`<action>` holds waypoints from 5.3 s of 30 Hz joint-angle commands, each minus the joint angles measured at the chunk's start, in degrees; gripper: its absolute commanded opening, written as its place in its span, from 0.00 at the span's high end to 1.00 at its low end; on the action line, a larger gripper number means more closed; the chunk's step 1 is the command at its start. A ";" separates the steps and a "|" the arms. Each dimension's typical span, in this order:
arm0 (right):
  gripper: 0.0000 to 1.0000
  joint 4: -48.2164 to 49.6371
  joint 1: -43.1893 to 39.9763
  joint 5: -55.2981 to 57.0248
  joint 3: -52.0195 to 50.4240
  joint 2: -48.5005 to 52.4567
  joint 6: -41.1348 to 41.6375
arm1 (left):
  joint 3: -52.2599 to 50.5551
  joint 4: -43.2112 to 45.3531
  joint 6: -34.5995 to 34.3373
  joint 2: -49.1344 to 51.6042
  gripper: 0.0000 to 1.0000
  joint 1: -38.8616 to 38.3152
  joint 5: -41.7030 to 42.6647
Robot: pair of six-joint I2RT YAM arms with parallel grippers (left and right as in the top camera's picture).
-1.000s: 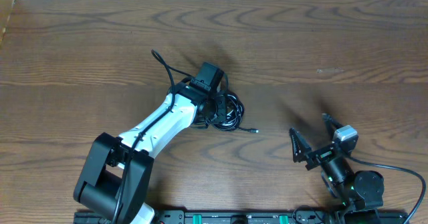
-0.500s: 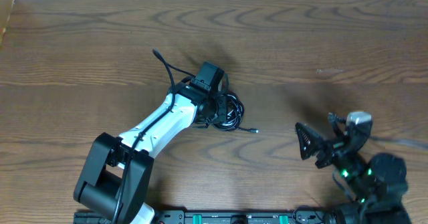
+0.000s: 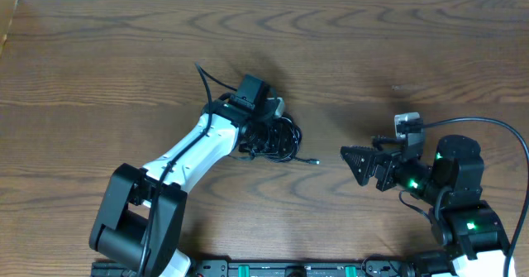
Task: Untangle cables
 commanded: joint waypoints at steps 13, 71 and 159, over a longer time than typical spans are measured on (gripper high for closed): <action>0.38 0.81 -0.74 9.88 1.27 13.62 8.83 | -0.17 4.37 -8.35 0.59 0.41 -5.31 -7.34; 0.25 4.13 -4.17 -2.36 1.27 28.63 10.75 | 1.88 4.57 2.69 -11.89 0.92 -0.74 19.15; 0.85 4.07 -4.15 -2.34 1.25 28.63 10.75 | -3.87 1.66 -0.81 0.02 0.83 -5.03 1.73</action>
